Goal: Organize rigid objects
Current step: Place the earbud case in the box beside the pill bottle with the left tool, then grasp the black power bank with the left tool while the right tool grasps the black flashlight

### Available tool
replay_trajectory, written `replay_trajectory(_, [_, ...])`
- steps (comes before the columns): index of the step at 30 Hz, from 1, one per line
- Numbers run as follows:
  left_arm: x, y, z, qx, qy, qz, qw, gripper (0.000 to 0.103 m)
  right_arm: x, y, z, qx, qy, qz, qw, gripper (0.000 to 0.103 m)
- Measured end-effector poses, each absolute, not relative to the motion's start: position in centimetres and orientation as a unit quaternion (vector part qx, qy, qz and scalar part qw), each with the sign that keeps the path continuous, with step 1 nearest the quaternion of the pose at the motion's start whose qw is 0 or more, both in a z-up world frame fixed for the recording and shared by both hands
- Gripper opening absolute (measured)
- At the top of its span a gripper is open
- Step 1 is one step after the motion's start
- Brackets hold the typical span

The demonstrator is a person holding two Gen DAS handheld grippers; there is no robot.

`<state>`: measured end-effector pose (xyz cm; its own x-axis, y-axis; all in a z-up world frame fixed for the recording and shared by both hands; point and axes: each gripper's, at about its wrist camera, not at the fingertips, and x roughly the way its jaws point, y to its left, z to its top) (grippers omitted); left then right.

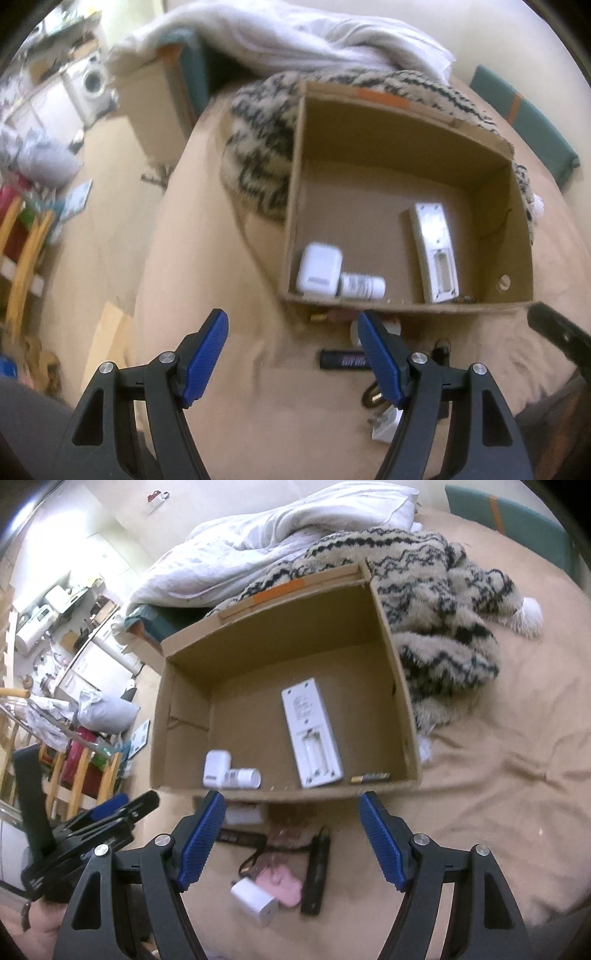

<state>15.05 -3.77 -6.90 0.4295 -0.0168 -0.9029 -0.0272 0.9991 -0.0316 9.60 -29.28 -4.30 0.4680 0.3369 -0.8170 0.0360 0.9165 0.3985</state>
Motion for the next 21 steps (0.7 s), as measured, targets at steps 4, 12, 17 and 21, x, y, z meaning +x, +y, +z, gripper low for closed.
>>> replay_trajectory(4, [14.5,-2.8,-7.6,-0.048,0.547,0.016,0.836,0.07,8.8,-28.4,-5.0,0.184,0.524,0.107,0.824,0.079])
replay_trajectory(12, [14.2,-2.3,-8.4,-0.056,0.559,0.028,0.827,0.07,8.3,-27.7,-7.1,0.204,0.562,0.113,0.794,0.079])
replay_trajectory(17, [14.6,-2.1,-9.6,-0.067,0.579,0.03,0.812,0.07,8.4,-28.3,-9.6,0.251,0.599,0.108,0.753,0.079])
replay_trajectory(21, [15.0,-3.6,-11.3,-0.049,0.6,0.019,0.798,0.07,8.6,-28.5,-11.0,0.275,0.617,0.096,0.731,0.079])
